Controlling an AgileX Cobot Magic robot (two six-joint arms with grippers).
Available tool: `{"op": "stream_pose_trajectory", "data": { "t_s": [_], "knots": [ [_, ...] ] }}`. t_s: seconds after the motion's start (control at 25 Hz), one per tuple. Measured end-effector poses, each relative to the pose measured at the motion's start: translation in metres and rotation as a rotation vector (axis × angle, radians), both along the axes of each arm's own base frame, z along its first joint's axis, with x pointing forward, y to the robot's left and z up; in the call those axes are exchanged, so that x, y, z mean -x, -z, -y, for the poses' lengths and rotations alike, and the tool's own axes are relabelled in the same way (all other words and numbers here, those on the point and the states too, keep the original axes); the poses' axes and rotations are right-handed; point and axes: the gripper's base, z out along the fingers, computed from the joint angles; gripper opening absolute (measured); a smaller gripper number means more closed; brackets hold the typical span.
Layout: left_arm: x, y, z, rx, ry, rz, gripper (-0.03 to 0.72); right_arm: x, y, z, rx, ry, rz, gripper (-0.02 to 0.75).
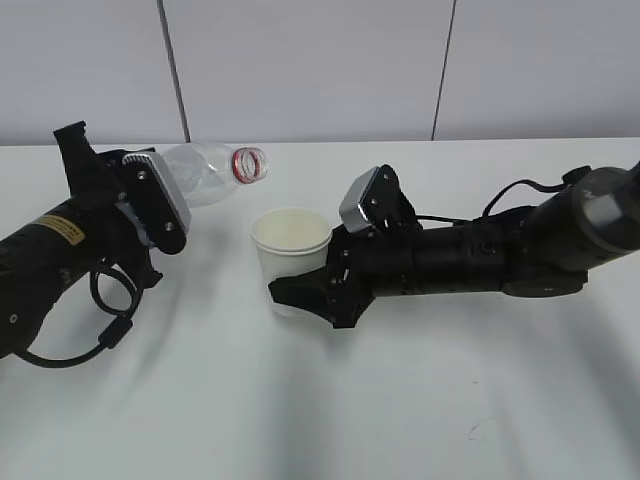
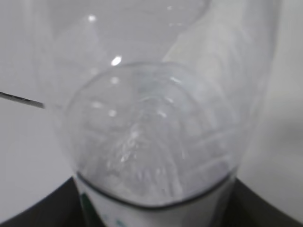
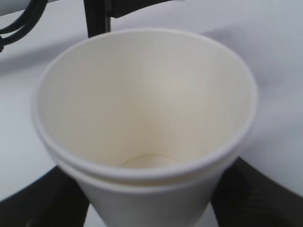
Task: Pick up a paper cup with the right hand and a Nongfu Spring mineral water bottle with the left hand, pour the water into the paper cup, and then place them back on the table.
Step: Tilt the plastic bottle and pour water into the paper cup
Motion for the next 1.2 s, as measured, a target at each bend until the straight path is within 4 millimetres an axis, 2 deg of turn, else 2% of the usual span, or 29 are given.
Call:
{"op": "stream_pose_trajectory", "data": {
  "t_s": [0.16,1.2],
  "knots": [
    [-0.0002,-0.0005,-0.0006,-0.057,0.003,0.022,0.394,0.0002,-0.0017,-0.0076,0.012,-0.017,0.012,0.521],
    [-0.0014,-0.0088,-0.0014,-0.315,0.021,0.190,0.394,-0.0036,-0.0045,-0.0084,0.015,-0.012,0.026,0.520]
  ]
}}
